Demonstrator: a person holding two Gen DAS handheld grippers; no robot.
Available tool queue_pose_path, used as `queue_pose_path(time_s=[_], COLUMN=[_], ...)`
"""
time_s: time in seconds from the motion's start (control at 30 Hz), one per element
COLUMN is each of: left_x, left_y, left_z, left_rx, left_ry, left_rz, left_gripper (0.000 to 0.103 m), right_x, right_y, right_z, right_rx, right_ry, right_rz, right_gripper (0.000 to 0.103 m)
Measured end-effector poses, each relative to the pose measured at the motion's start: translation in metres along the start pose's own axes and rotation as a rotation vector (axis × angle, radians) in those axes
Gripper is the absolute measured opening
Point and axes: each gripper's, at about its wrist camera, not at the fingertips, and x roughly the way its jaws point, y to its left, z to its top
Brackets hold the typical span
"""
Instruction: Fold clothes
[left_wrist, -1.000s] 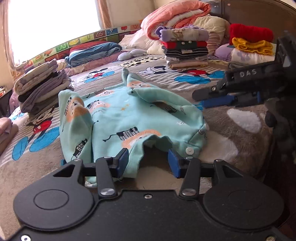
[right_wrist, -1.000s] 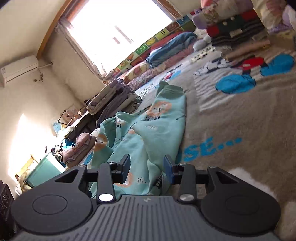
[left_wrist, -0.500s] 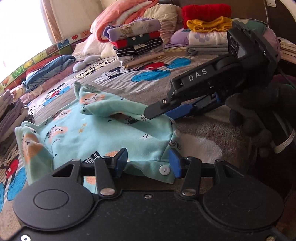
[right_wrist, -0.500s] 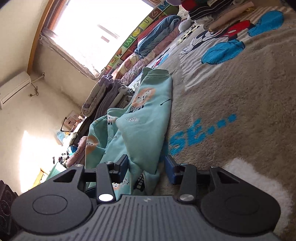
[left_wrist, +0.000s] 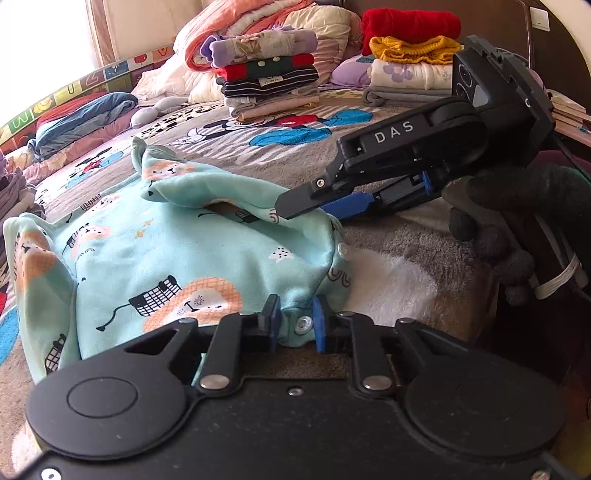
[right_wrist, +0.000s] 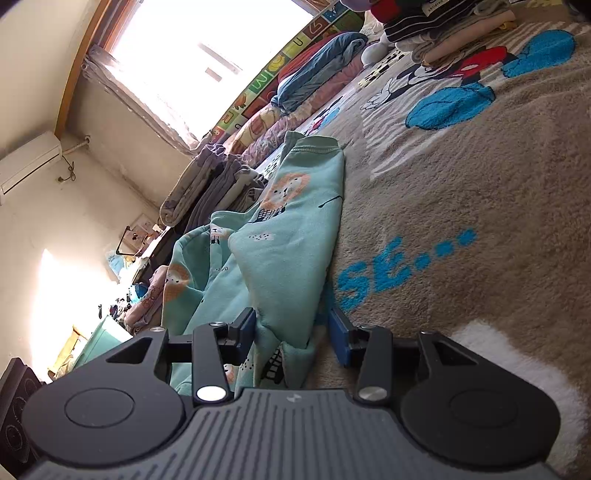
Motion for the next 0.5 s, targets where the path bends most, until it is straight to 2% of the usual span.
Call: queue_pose_path(time_s=[0.03, 0.2, 0.3, 0.4, 0.5], left_x=[-0.003, -0.021, -0.023, -0.032, -0.042], left_y=[0.000, 0.007, 0.021, 0.038, 0.061], left_z=[0.001, 0.013, 0.013, 0.013, 0.018], left_rx=[-0.004, -0.037, -0.133, -0.233, -0.348], left_ry=[-0.012, -0.088, -0.089, -0.117, -0.152], left_rz=[0.003, 0.048, 0.048, 0.087, 0.242], left_gripper=[0.000, 0.000, 0.000, 0.016, 0.060], right_x=[-0.001, -0.003, -0.007, -0.010, -0.008], right_y=[0.000, -0.003, -0.003, 0.003, 0.004], right_z=[0.000, 0.001, 0.002, 0.004, 0.006], right_rx=[0.003, 0.028, 0.033, -0.001, 0.001], right_ry=[-0.002, -0.014, -0.032, -0.063, -0.068], right_rz=[0.001, 0.016, 0.020, -0.006, -0.012], right_gripper=[0.045, 0.045, 0.047, 0.055, 0.058])
